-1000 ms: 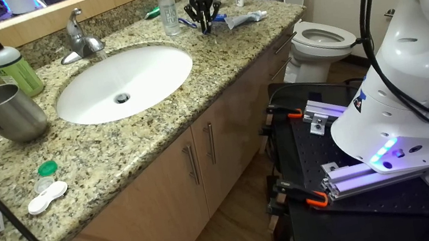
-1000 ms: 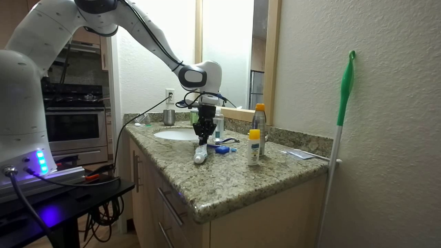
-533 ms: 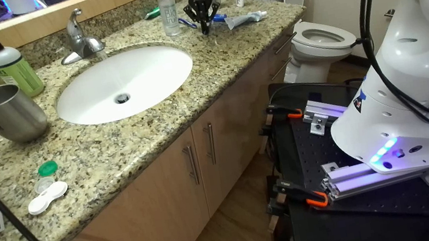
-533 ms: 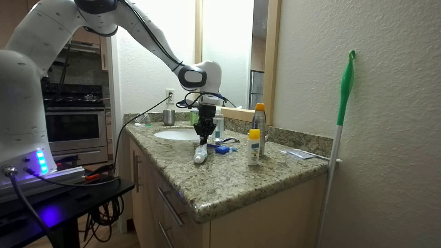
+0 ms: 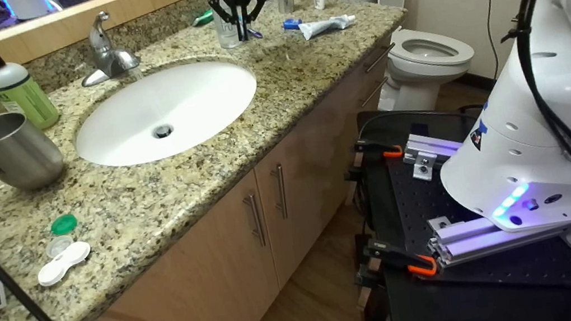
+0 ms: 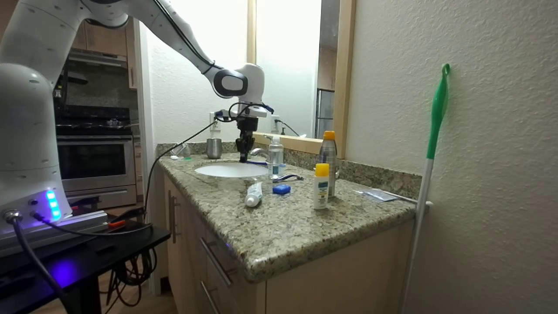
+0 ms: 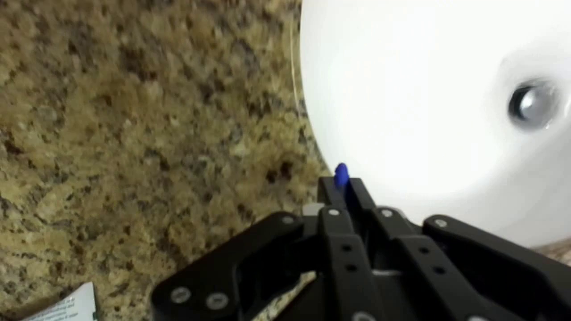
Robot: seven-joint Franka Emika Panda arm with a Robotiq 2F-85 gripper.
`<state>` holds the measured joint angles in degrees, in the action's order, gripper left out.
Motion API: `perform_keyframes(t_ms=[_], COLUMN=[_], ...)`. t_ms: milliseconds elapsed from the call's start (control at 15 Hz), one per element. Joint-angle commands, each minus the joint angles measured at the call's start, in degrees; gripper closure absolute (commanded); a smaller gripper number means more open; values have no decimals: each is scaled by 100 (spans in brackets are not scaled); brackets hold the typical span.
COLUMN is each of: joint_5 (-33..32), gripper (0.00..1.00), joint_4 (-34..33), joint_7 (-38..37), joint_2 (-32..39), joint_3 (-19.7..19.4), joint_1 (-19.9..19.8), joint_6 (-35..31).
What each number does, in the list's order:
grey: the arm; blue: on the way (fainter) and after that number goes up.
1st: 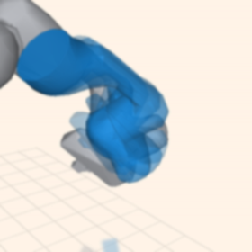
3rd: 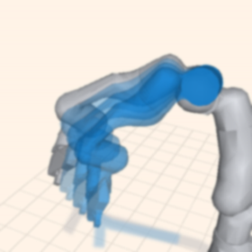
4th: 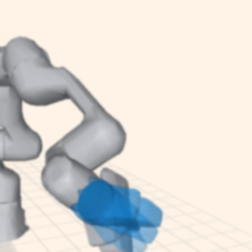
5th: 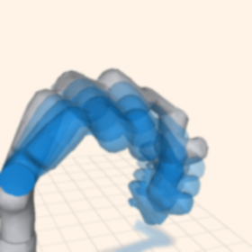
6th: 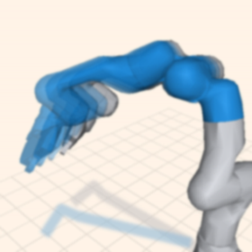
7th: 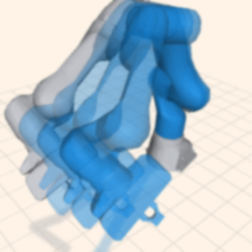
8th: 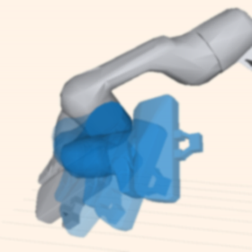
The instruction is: Open the tap,wet the toothbrush then close the tap
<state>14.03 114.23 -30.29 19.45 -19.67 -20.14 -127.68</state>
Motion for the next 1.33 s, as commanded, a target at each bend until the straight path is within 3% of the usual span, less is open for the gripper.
perform_keyframes(t_ms=[0,400,800,1267], joint_5=[144,42,-447,-1222], gripper=[98,98,98,98], joint_4=[515,360,-411,-2111], joint_7=[465,1187,2101,2130], joint_2=[-854,-1300,-715,720], joint_3=[179,266,612,870], joint_1=[157,285,653,926], joint_6=[961,3139,3519,3618])
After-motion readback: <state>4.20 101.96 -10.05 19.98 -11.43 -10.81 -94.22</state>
